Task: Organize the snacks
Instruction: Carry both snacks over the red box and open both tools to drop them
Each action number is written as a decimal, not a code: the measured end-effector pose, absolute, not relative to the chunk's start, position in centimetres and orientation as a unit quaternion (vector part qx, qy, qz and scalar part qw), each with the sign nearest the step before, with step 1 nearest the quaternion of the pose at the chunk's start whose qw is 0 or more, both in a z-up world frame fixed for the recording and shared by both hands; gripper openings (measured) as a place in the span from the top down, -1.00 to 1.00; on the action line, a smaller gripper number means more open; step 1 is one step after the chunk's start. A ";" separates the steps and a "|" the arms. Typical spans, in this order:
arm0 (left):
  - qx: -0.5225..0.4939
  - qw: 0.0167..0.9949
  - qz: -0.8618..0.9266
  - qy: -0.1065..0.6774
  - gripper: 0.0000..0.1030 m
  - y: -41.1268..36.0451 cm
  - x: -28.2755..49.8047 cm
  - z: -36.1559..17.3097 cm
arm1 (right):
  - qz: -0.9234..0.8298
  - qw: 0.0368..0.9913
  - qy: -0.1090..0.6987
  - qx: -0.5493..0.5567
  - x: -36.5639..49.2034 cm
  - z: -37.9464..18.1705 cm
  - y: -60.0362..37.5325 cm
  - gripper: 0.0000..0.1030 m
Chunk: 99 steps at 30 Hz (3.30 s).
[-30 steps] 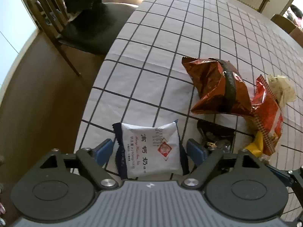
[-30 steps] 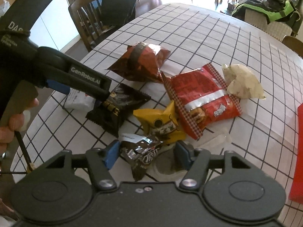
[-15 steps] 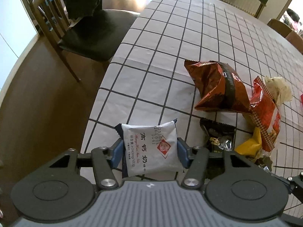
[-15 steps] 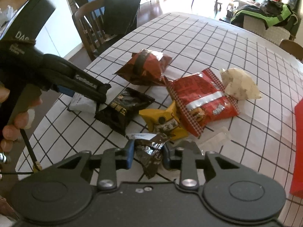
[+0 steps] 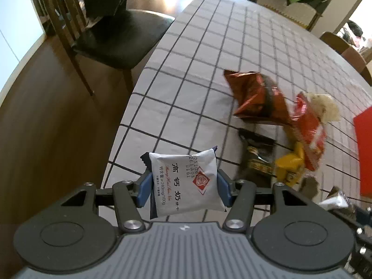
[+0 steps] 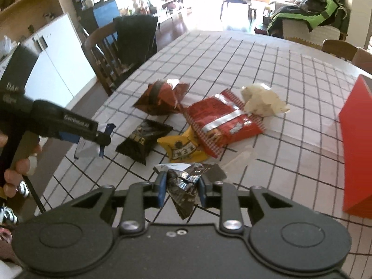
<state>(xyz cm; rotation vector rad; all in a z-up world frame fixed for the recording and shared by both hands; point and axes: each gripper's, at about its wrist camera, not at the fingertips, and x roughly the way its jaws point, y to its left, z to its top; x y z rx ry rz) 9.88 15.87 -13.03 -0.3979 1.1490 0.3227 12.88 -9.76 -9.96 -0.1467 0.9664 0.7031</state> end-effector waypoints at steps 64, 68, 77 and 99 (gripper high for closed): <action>0.054 0.850 -0.131 0.508 -0.11 -26.7 29.6 -6.4 | 0.149 0.881 0.448 -0.021 28.7 -7.9 -43.6 0.48; 0.066 0.837 -0.131 0.527 -0.11 -27.9 31.1 -7.7 | 0.155 0.873 0.461 -0.032 29.5 -8.9 -43.1 0.48; 0.089 0.800 -0.129 0.579 -0.12 -29.6 33.4 -10.5 | 0.171 0.853 0.490 -0.057 31.2 -10.8 -42.9 0.48; 0.086 0.814 -0.133 0.559 -0.21 -29.5 31.2 -9.6 | 0.180 0.842 0.507 -0.039 29.5 -10.0 -43.9 0.45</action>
